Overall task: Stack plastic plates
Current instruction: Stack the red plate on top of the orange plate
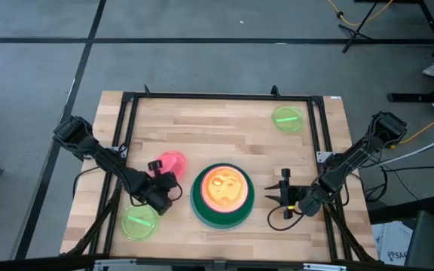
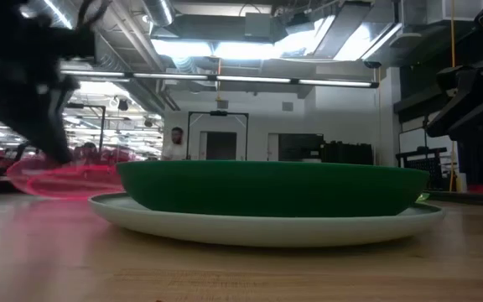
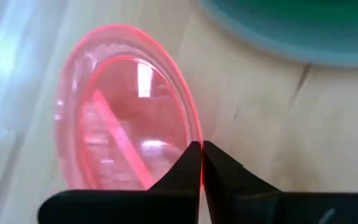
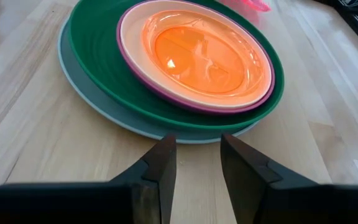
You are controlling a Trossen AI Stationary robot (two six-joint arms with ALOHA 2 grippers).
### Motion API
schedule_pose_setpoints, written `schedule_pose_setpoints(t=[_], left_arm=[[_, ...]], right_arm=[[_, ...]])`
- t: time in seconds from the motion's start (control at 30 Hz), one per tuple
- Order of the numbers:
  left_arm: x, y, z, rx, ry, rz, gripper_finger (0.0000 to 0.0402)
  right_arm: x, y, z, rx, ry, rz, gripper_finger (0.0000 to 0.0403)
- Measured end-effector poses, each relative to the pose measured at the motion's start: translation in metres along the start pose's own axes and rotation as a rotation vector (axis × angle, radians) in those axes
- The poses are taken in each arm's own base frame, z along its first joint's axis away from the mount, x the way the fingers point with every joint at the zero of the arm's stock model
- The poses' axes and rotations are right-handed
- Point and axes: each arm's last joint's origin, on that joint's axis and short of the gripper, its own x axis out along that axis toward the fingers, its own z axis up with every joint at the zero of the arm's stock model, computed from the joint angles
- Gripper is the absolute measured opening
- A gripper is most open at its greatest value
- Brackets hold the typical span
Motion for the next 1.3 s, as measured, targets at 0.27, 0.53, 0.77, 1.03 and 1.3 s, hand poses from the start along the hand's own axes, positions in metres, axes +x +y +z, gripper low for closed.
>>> schedule_pose_setpoints(t=[0.27, 0.53, 0.77, 1.03, 1.3], left_arm=[[-0.02, -0.011, 0.029, 0.066, -0.128, -0.061, 0.0003], [-0.028, -0.019, 0.047, 0.106, -0.249, -0.131, 0.0003], [-0.032, -0.025, 0.055, 0.107, -0.336, -0.181, 0.0004], [-0.036, -0.03, 0.064, 0.076, -0.422, -0.232, 0.0004], [-0.04, -0.033, 0.071, 0.081, -0.486, -0.259, 0.0004]], right_arm=[[0.0, 0.0, 0.0, 0.001, 0.0, 0.0, 0.0115], [0.0, 0.0, 0.0, 0.0, 0.0, 0.0, 0.0115], [0.0, 0.0, 0.0, 0.001, 0.0, 0.0, 0.0115], [0.0, 0.0, 0.0, 0.001, 0.0, 0.001, 0.0115], [0.0, 0.0, 0.0, 0.001, 0.0, 0.0, 0.0115]])
